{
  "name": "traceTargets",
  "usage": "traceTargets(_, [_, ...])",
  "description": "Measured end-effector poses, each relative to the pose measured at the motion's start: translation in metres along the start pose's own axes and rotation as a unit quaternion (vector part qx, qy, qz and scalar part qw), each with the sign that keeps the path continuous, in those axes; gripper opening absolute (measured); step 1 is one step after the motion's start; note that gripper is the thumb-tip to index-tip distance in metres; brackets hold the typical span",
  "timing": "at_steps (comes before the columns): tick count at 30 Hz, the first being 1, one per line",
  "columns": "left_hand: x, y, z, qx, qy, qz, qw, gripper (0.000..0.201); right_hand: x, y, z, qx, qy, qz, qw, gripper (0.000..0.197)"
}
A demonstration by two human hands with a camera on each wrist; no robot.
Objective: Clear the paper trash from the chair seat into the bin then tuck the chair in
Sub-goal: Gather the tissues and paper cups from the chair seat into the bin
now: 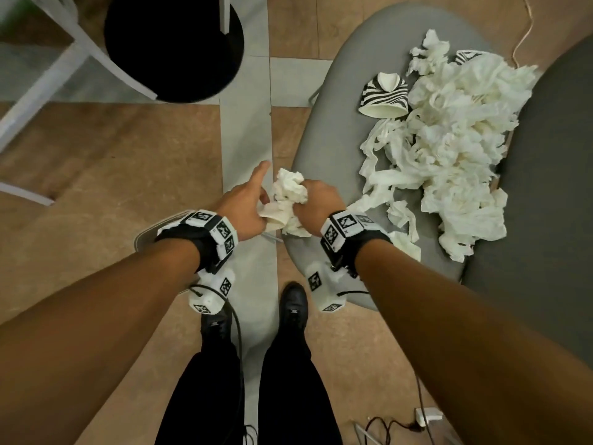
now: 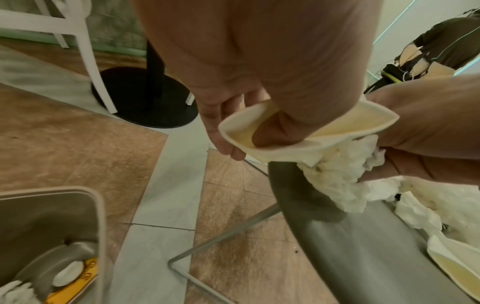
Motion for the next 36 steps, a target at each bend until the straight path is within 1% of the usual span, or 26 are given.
traceTargets(1, [-0.008,0.004,0.006,-0.001,0.004,-0.008,1.000,0.104,-0.004,0.011,-0.006,0.019,-0.005,0.001,1.000,0.024])
traceTargets(2, [-0.016,0.009,0.013,0.008,0.005,-0.018,1.000,0.104,-0.008,0.022,-0.012,0.033,-0.009,0.002,0.999,0.023])
traceTargets(3, [-0.024,0.017,0.020,0.026,0.005,-0.023,0.999,0.099,-0.010,0.033,-0.019,0.042,-0.008,0.005,0.999,0.023])
traceTargets(5, [-0.038,0.037,0.034,0.059,0.001,-0.011,0.998,0.082,-0.015,0.054,-0.034,0.063,0.003,0.002,0.998,0.023])
traceTargets(8, [-0.056,0.080,0.059,0.045,-0.032,0.033,0.998,0.054,-0.018,0.092,-0.056,0.105,0.014,-0.002,0.994,0.022])
traceTargets(10, [-0.067,0.113,0.073,0.032,-0.057,0.062,0.996,0.044,-0.019,0.119,-0.075,0.107,0.019,0.000,0.994,0.022])
traceTargets(13, [-0.082,0.165,0.087,0.050,-0.089,0.102,0.989,0.037,-0.016,0.159,-0.109,0.115,0.023,-0.004,0.993,0.025])
traceTargets(16, [-0.098,0.226,0.087,0.039,-0.123,0.170,0.977,0.039,-0.008,0.185,-0.156,0.114,0.035,-0.015,0.993,0.023])
traceTargets(18, [-0.113,0.269,0.082,0.023,-0.154,0.228,0.961,0.029,-0.002,0.189,-0.191,0.107,0.047,-0.038,0.992,0.024])
traceTargets(21, [-0.134,0.320,0.064,0.012,-0.173,0.304,0.937,0.018,0.004,0.177,-0.234,0.153,0.043,-0.099,0.982,0.033])
traceTargets(24, [-0.143,0.347,0.041,-0.020,-0.156,0.362,0.919,0.020,0.005,0.163,-0.265,0.150,0.064,-0.124,0.979,0.032])
traceTargets(26, [-0.141,0.356,0.025,-0.041,-0.127,0.389,0.912,0.020,0.006,0.154,-0.279,0.174,0.077,-0.139,0.972,0.036])
traceTargets(28, [-0.134,0.362,0.013,-0.043,-0.102,0.398,0.911,0.025,0.004,0.147,-0.288,0.217,0.094,-0.173,0.956,0.043])
traceTargets(30, [-0.126,0.360,0.011,-0.055,-0.104,0.394,0.911,0.023,0.003,0.142,-0.296,0.220,0.120,-0.191,0.949,0.049])
traceTargets(31, [-0.122,0.357,0.012,-0.051,-0.105,0.390,0.913,0.022,0.004,0.137,-0.304,0.195,0.135,-0.198,0.951,0.051])
traceTargets(33, [-0.115,0.354,0.014,-0.019,-0.100,0.377,0.921,0.020,0.006,0.136,-0.316,0.132,0.175,-0.169,0.961,0.052])
traceTargets(35, [-0.109,0.354,0.014,0.003,-0.091,0.370,0.925,0.016,0.005,0.138,-0.316,0.073,0.200,-0.136,0.968,0.046])
traceTargets(36, [-0.105,0.354,0.013,0.006,-0.088,0.361,0.928,0.013,0.003,0.137,-0.318,0.059,0.217,-0.135,0.965,0.042])
Point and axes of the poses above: each hand's wrist, its own x-axis towards the middle knuckle, its own z-axis out of the back of the hand, y = z × x, the point moved 9 cm from there along x, towards the middle knuckle, and after that the axes turned 8 degrees about -y, right-handed, at the moved point
